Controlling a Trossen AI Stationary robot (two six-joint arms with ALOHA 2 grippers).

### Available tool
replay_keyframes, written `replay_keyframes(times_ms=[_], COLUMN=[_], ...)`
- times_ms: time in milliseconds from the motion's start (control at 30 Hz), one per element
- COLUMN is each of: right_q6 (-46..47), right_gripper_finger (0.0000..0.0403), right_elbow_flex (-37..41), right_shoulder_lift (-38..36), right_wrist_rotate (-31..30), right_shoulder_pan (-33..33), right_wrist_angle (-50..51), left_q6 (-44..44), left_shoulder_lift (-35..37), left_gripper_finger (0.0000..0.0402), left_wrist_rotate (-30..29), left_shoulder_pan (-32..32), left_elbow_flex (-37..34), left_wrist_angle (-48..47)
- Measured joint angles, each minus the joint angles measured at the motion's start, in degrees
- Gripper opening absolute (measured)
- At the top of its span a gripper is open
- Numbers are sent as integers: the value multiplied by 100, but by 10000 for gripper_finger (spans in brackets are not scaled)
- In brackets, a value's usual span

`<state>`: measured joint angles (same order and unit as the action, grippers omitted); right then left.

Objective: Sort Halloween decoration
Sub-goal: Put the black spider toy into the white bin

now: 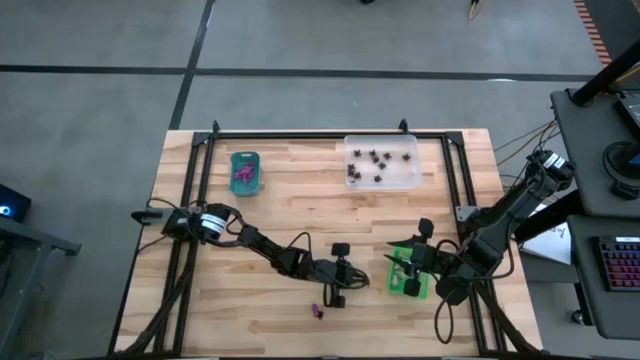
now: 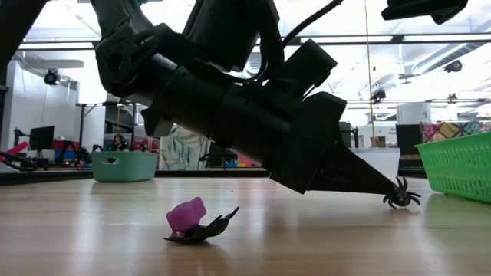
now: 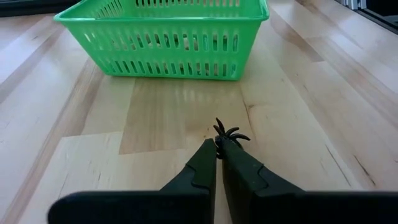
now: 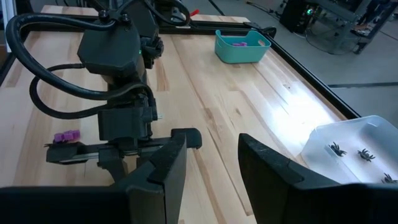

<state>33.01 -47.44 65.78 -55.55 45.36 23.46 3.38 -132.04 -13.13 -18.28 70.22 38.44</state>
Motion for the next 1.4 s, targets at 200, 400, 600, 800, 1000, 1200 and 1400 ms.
replay_keyframes(times_ms=[200,400,600,800,1000,1200,1400], right_q6=[0,0,0,0,-7,-68,-192], right_gripper_finger=[137,137,137,137,137,137,137], right_elbow_flex=[0,0,0,0,0,0,0], right_shoulder_lift=[0,0,0,0,0,-68,-223], right_wrist_rotate=[0,2,2,4,6,4,1], right_shoulder_pan=[0,-1,0,0,0,0,0], right_wrist_angle=[0,-2,-2,-2,0,-3,1], left_q6=[-2,-59,-198,-347,-519,-994,-1645], left_shoulder_lift=[12,121,281,411,644,1379,1942], left_gripper_finger=[1,1,1,1,0,0,0], left_wrist_rotate=[-2,-2,-211,-301,-427,-450,-447], left_shoulder_pan=[0,0,1,2,13,272,840], left_elbow_flex=[8,15,13,-12,-24,-26,-26], left_wrist_angle=[-10,-84,-191,-349,-696,-1489,-2129])
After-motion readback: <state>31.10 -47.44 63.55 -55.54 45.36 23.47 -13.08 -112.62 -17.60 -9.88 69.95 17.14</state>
